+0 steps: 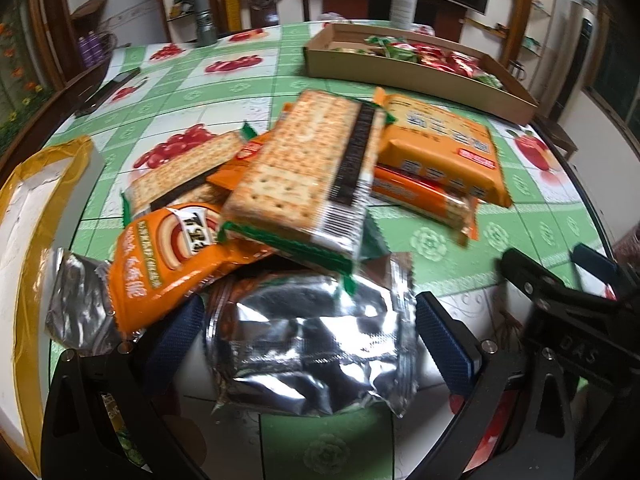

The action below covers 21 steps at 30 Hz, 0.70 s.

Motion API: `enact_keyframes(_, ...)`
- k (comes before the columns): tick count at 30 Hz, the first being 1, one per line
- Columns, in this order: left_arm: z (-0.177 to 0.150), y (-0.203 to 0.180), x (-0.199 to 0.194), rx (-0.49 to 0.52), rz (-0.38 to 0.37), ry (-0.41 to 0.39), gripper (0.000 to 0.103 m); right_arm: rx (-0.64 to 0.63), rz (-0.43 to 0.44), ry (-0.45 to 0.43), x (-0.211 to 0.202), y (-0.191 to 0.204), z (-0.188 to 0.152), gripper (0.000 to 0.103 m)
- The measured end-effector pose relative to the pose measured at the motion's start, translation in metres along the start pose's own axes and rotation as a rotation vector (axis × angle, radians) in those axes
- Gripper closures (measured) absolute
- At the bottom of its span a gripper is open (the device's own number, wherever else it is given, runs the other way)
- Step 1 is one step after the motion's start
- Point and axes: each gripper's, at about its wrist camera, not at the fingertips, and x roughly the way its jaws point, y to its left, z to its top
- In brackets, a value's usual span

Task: Organize snacks
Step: 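Grasp the green pea snack bag with the left tool while the right tool grasps the clear cracker pack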

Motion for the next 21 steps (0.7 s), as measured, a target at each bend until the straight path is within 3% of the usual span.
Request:
enact_keyframes(3,-0.01,0.0,-0.015,-0.007,-0.076,-0.027,0.012,-0.004,0.002,0.0,0.0,0.001,0.0,0.0)
enact_keyframes(6,-0.018,0.005,-0.04,-0.022,-0.154,-0.071,0.014,-0.004,0.003,-0.001,0.0,0.001,0.0,0.0)
enact_keyframes(11,-0.022,0.036,-0.119,-0.004,-0.212,-0.291,0.014,-0.003,0.002,-0.001,0.0,0.001,0.0,0.0)
enact_keyframes(13,-0.021,0.057,-0.138,-0.008,-0.218,-0.33,0.014,-0.003,0.0,-0.001,0.001,0.001,0.0,0.0)
enact_keyframes(16,-0.024,0.105,-0.149,-0.085,-0.209,-0.315,0.014,0.002,-0.005,-0.002,0.0,0.001,-0.001,0.0)
enact_keyframes(21,-0.043,0.18,-0.148,-0.237,-0.11,-0.312,0.014,-0.025,0.001,0.037,-0.004,0.005,-0.006,0.0)
